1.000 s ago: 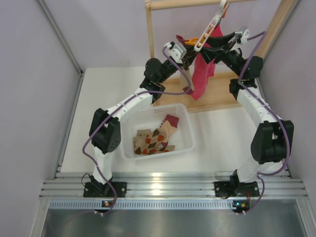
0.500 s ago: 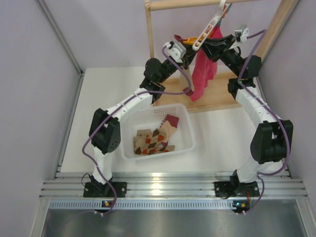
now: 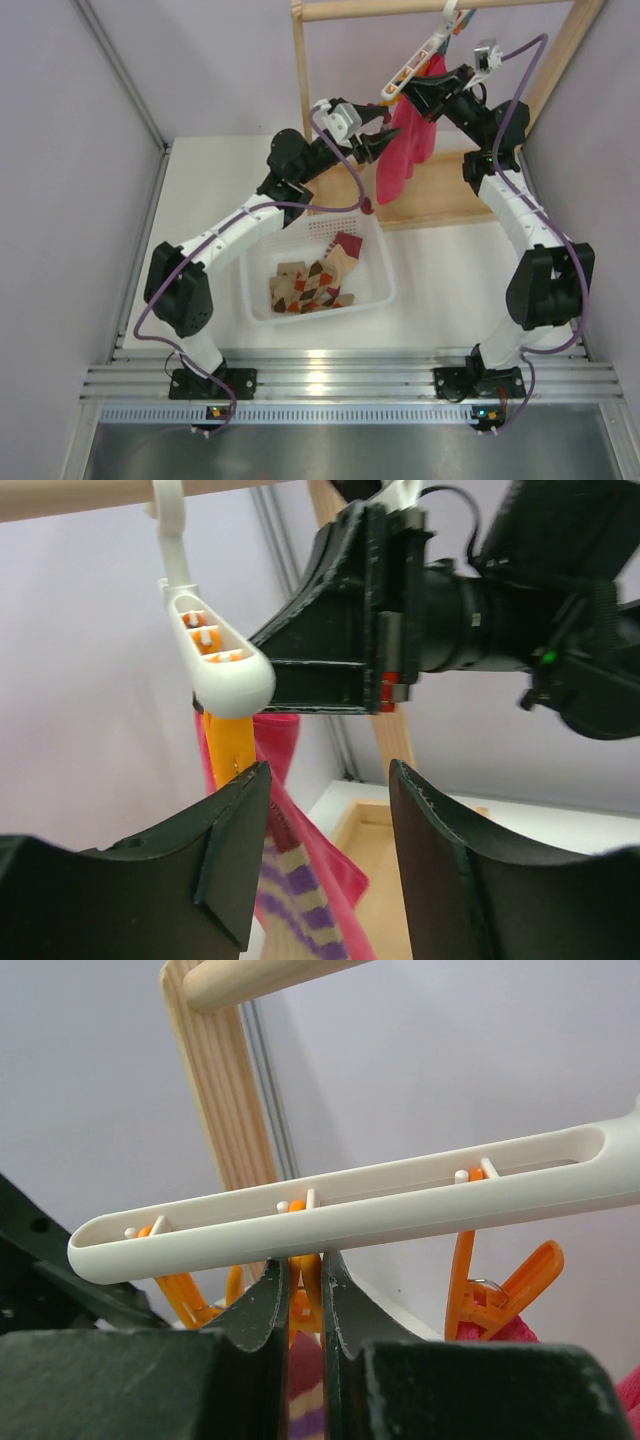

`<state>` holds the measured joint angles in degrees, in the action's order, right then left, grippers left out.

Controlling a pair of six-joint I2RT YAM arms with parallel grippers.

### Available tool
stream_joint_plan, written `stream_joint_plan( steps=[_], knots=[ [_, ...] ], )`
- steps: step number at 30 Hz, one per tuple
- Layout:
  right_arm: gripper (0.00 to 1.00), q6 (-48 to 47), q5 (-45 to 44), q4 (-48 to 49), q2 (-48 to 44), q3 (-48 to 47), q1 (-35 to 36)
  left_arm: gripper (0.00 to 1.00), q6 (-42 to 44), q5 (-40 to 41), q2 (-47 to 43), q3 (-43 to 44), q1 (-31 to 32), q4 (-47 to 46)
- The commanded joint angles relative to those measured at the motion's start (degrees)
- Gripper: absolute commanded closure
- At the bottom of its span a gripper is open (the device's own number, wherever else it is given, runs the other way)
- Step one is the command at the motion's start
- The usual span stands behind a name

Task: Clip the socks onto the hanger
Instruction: Open the clamp at the hanger, then pick up the sock from the bin.

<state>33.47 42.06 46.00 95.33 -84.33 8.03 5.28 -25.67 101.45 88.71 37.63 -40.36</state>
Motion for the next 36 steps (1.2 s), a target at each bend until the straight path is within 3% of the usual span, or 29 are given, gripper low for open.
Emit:
stream_joint_plan(
  steps=[1,3,8,11,20,24,27,36],
  knots=[
    [1.0,2.2,-1.6,-3.3,-0.5,-3.1,0.1,0.43,-3.6,-5.7,-9.2,-2.7,-0.4,3.8],
    [1.0,2.1,-1.9,-5.4,-0.9,-3.3,0.1,0.43,-4.8,-7.5,-12.0,-4.6,-1.1,9.1],
    [1.0,1.9,-2.1,-9.6,-2.4,-3.6,0.1,0.44,0.5,-15.4,-19.7,-7.8,-3.1,35.6],
    [1.0,1.2,-2.0,-11.5,-3.1,-3.5,0.1,0.46,2.1,-13.8,-21.9,-11.7,-4.4,45.5],
    [1.0,-2.5,-3.2,-16.1,-4.4,-4.2,-0.2,0.55,1.2,6.3,-22.2,-27.3,-1.6,41.2],
    [1.0,-3.2,-3.3,-17.3,-4.5,-4.6,-0.3,0.66,3.0,15.7,-18.7,-28.9,1.6,35.6],
    [1.0,-3.6,-3.3,-17.4,-4.7,-4.7,-0.2,0.75,3.4,19.3,-14.9,-28.7,1.8,33.8],
    [1.0,-4.5,-3.3,-18.3,-5.2,-4.8,-0.4,0.76,-0.3,22.3,-8.4,-29.3,1.7,33.0]
  ],
)
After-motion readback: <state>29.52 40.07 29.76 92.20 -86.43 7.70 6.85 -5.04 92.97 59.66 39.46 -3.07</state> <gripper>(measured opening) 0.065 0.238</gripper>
